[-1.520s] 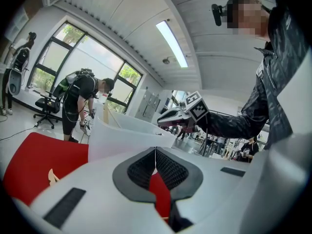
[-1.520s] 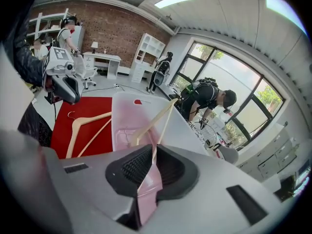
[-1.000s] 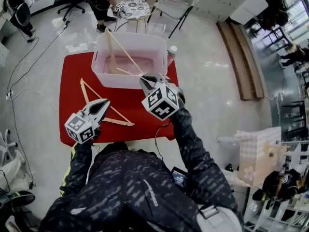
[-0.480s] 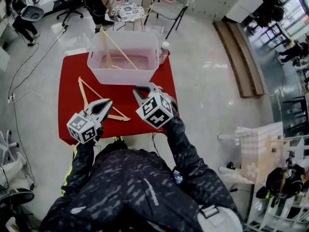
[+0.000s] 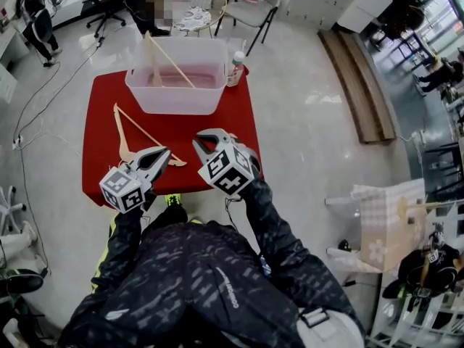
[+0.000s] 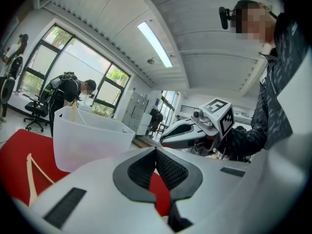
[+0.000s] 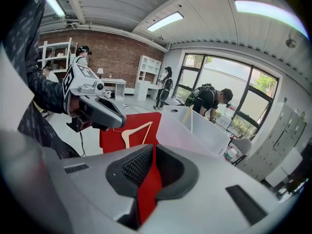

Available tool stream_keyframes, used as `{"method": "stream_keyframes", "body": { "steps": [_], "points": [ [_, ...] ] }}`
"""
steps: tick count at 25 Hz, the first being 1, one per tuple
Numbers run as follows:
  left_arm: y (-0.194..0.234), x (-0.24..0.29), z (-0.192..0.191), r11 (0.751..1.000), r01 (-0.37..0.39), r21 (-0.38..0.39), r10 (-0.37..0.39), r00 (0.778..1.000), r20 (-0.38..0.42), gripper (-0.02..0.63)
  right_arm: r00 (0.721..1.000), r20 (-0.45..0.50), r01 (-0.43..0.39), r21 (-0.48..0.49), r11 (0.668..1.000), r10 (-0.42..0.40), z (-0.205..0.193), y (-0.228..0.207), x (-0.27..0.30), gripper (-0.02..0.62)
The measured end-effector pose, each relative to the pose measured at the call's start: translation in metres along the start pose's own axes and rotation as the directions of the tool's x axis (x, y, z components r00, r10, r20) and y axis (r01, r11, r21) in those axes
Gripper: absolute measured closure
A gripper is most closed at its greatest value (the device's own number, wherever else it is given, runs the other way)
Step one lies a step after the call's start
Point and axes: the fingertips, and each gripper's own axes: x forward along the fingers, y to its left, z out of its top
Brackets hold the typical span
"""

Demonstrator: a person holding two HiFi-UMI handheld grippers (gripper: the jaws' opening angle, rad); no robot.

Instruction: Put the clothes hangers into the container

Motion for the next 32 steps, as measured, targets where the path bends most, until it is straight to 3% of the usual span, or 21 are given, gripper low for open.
{"method": "stream_keyframes", "body": {
  "steps": [6, 12, 24, 32],
  "points": [
    [-0.061, -0.002, -0.041, 1.0, -0.019, -0.022, 0.02, 1.0, 0.02, 0.595, 0.999, 0.007, -0.049, -0.018, 0.999, 0.049, -0.045, 0.039, -0.028, 0.566],
    [-0.101, -0.02, -0.071, 0.997, -0.07, -0.011, 0.071, 0.997, 0.027, 0.594, 0.996, 0.027, -0.083, -0.032, 0.996, 0.084, -0.062, 0.067, -0.043, 0.566],
    [-0.113, -0.063, -0.092, 0.976, -0.217, 0.016, 0.216, 0.975, 0.055, 0.594, 0.984, 0.066, -0.161, -0.051, 0.986, 0.164, -0.074, 0.107, -0.042, 0.566],
    [-0.106, -0.096, -0.1, 0.957, -0.288, -0.021, 0.288, 0.956, 0.055, 0.594, 0.973, 0.07, -0.217, -0.071, 0.974, 0.222, -0.066, 0.132, -0.027, 0.565]
  ]
}}
